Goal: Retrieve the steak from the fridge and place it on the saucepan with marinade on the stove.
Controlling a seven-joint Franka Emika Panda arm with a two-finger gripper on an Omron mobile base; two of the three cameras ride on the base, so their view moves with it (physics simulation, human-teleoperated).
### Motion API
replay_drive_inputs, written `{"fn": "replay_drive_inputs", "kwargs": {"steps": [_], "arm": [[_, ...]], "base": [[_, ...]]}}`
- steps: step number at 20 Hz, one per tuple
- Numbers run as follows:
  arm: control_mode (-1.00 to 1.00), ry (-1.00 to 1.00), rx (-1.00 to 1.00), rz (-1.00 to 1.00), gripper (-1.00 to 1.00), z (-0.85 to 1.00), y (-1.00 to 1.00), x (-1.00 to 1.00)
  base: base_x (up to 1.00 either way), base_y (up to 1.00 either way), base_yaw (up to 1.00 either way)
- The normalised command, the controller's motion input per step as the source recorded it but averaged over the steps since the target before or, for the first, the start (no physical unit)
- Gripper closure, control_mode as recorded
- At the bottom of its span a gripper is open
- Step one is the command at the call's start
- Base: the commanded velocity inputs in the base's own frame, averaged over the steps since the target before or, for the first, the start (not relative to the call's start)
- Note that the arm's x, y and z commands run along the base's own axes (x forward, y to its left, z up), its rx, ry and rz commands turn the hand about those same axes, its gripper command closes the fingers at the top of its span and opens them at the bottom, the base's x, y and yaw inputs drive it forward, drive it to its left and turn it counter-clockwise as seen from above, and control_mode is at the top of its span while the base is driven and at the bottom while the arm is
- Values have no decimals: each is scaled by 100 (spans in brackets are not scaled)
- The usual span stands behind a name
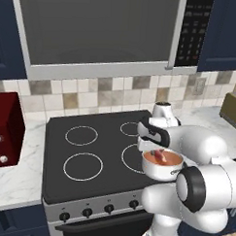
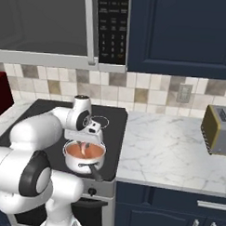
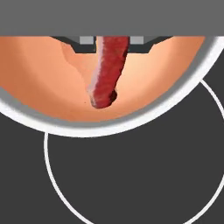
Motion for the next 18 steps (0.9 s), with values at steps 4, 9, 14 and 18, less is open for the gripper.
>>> {"fn": "replay_drive_inputs", "kwargs": {"steps": [4,9,14,18], "arm": [[-100,0,0,0,100,-4,0,4],[-100,0,0,0,100,0,0,0],[-100,0,0,0,-100,0,0,0],[-100,0,0,0,-100,0,0,0]], "base": [[0,0,0],[0,0,0],[0,0,0],[0,0,0]]}}
